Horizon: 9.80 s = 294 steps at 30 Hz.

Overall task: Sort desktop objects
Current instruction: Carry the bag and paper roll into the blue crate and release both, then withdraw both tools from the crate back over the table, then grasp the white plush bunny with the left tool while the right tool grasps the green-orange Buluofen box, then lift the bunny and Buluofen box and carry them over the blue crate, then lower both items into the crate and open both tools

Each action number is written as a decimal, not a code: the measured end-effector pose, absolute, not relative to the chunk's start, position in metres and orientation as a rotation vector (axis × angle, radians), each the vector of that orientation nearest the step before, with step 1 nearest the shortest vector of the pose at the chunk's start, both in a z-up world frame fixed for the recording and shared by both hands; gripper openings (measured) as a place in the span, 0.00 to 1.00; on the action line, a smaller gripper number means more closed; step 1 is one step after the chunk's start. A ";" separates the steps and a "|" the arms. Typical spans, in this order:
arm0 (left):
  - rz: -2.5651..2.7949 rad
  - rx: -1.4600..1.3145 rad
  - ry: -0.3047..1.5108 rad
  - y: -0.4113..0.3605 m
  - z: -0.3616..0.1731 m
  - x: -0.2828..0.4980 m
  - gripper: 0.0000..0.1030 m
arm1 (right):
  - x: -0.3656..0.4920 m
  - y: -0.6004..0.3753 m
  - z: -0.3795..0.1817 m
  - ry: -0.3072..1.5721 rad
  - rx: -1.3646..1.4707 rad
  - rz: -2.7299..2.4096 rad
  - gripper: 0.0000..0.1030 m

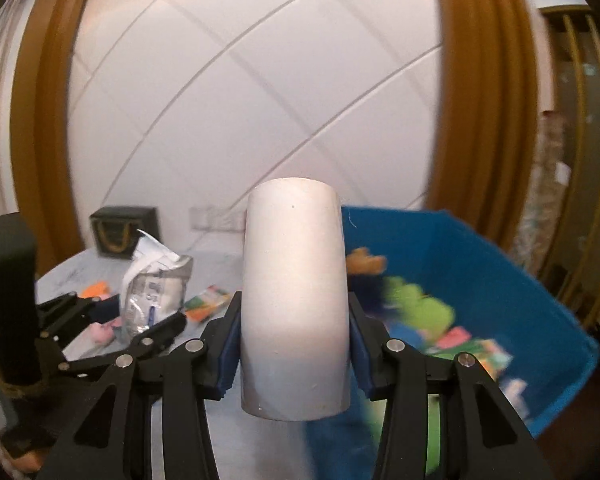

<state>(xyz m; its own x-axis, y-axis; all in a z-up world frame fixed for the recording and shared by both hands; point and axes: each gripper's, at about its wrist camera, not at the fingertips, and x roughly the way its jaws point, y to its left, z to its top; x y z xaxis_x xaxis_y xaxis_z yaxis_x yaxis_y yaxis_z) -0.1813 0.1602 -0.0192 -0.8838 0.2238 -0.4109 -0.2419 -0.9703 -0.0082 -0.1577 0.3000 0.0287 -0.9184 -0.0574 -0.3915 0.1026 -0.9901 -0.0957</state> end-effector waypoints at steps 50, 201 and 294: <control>2.883 -0.787 0.161 0.415 -0.008 -0.176 0.75 | -0.193 0.602 -0.003 0.191 0.761 -3.004 1.00; 2.804 -1.567 -0.078 -0.134 -0.302 -0.504 0.35 | -0.565 -0.002 -0.321 0.198 1.663 -2.351 0.85; 2.849 -0.807 0.167 0.406 0.002 -0.195 0.72 | -0.194 0.583 0.020 0.063 0.675 -3.137 1.00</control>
<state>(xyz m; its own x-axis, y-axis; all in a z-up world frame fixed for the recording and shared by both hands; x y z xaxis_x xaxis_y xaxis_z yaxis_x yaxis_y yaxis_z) -0.1952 0.4064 0.0019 -0.8377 0.1379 -0.5284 -0.1987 -0.9783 0.0596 -0.1943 0.5830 0.0204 -0.9092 0.0744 -0.4096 -0.0580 -0.9969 -0.0524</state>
